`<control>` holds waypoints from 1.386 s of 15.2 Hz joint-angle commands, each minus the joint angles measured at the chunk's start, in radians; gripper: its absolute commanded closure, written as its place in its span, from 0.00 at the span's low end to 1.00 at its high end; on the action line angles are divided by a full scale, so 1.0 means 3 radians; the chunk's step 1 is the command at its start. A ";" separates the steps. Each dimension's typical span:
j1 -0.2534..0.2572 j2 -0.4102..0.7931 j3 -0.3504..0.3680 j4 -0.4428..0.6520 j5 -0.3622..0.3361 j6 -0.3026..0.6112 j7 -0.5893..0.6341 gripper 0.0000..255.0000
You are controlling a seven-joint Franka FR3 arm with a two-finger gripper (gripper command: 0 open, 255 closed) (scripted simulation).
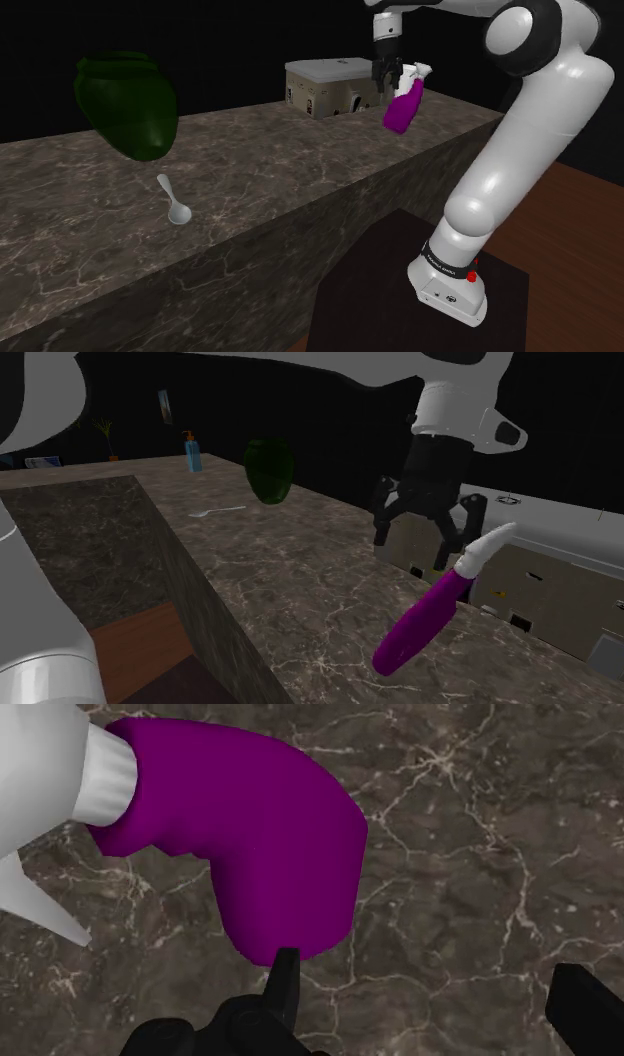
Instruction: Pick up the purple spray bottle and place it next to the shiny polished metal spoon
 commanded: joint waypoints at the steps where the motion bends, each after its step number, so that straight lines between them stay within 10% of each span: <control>1: -0.0078 0.0350 -0.0092 0.0352 0.0019 -0.0131 -0.0139 0.00; 17: -0.0100 0.0237 -0.0107 -0.0107 -0.0034 0.0187 -0.0112 0.00; 18: -0.0100 0.0237 -0.0107 -0.0107 -0.0034 0.0187 -0.0112 1.00; 21: -0.0100 0.0237 -0.0107 -0.0107 -0.0034 0.0187 -0.0112 1.00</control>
